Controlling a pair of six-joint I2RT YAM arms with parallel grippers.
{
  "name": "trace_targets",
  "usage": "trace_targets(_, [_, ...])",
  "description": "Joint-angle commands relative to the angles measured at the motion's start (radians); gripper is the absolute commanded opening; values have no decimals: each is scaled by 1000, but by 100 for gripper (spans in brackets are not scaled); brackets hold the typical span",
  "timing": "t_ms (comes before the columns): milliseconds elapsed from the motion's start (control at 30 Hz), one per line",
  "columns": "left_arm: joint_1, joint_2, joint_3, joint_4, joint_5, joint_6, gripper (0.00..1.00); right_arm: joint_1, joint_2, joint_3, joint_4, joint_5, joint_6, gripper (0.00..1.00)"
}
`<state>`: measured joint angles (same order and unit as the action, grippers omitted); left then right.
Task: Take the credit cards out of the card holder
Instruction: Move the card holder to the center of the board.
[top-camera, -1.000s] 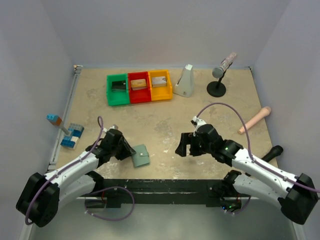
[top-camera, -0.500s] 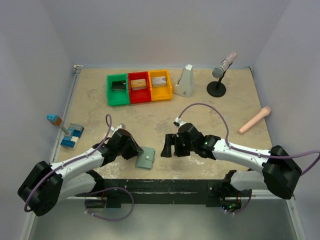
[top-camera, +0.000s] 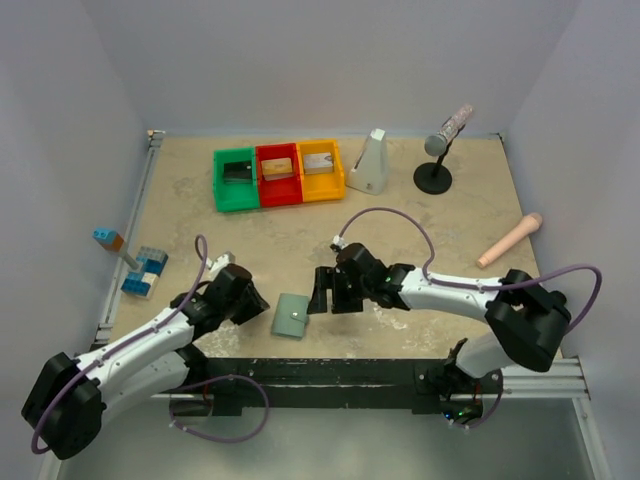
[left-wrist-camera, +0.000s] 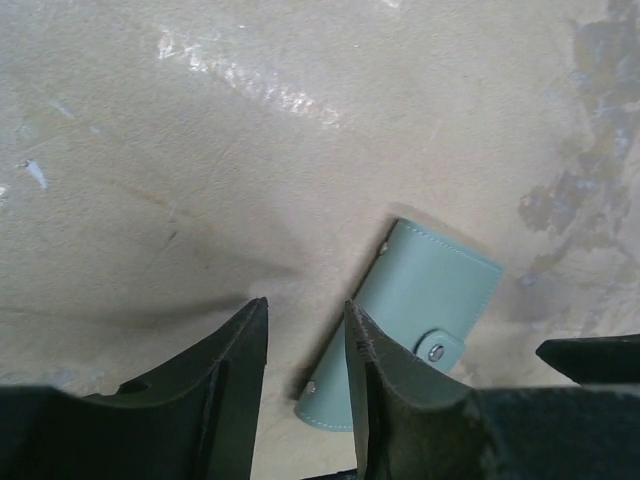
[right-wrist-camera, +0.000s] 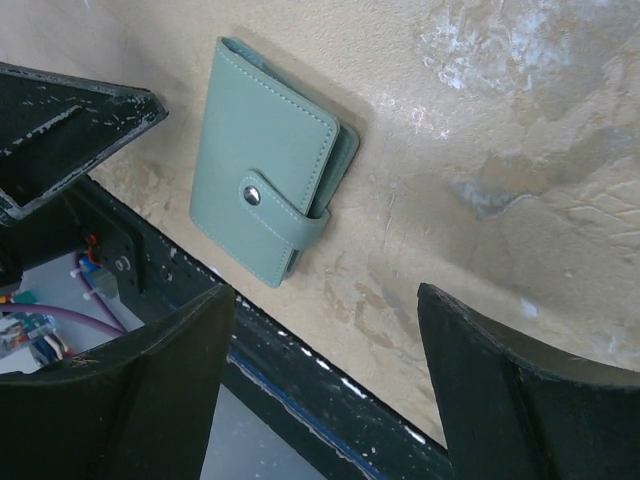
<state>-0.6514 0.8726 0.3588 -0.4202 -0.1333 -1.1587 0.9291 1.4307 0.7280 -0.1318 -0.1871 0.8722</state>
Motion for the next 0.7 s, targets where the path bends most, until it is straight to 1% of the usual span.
trace_targets(0, [-5,8,-18,-45,-22,30,40,7,56,54,69,-41,50,77])
trace_targets(67, [-5,14,-23,-49,-19,45,37,8,92,76,75,-52,62,75])
trace_targets(200, [-7,23,-27,-49,-5,77,31,8,151,117,83,-64,67,75])
trace_targets(300, [-5,37,-53,1,49,106,29,8,189,152,63,-63,57,74])
trace_targets(467, [-5,98,-70,84,124,134,16,8,244,200,41,-69,54,72])
trace_targets(667, [-7,95,-113,207,222,139,11,4,273,249,6,-69,51,68])
